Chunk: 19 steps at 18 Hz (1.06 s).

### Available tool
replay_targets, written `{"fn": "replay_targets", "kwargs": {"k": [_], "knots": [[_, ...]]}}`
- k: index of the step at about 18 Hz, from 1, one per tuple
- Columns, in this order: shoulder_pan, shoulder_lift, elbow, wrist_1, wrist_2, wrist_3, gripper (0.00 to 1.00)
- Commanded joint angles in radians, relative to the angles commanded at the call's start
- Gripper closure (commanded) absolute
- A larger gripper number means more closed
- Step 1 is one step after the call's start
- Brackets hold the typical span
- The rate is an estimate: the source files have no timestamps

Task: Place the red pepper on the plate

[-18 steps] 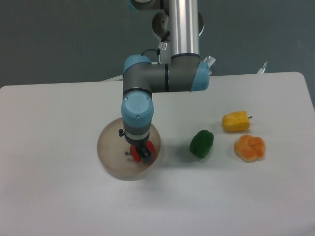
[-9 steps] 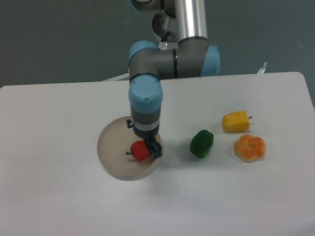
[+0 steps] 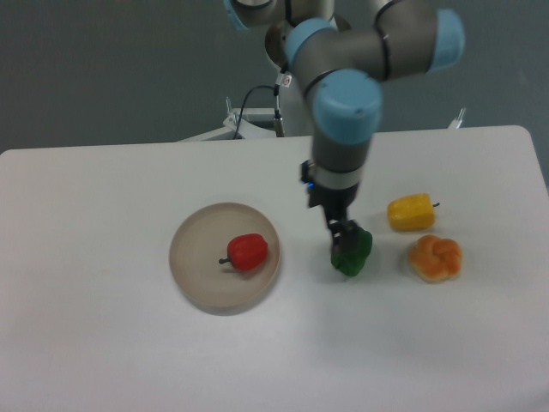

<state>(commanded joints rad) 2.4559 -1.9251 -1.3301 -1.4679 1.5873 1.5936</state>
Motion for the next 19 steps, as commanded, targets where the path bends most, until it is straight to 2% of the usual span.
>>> {"fn": "replay_targets", "kwargs": {"k": [4,19], "knots": [[0.040,-0.005,-0.001,-0.003,0.011,0.060,0.00],[0.045,-0.006,-0.027,0.003,-0.004,0.120,0.00]]}}
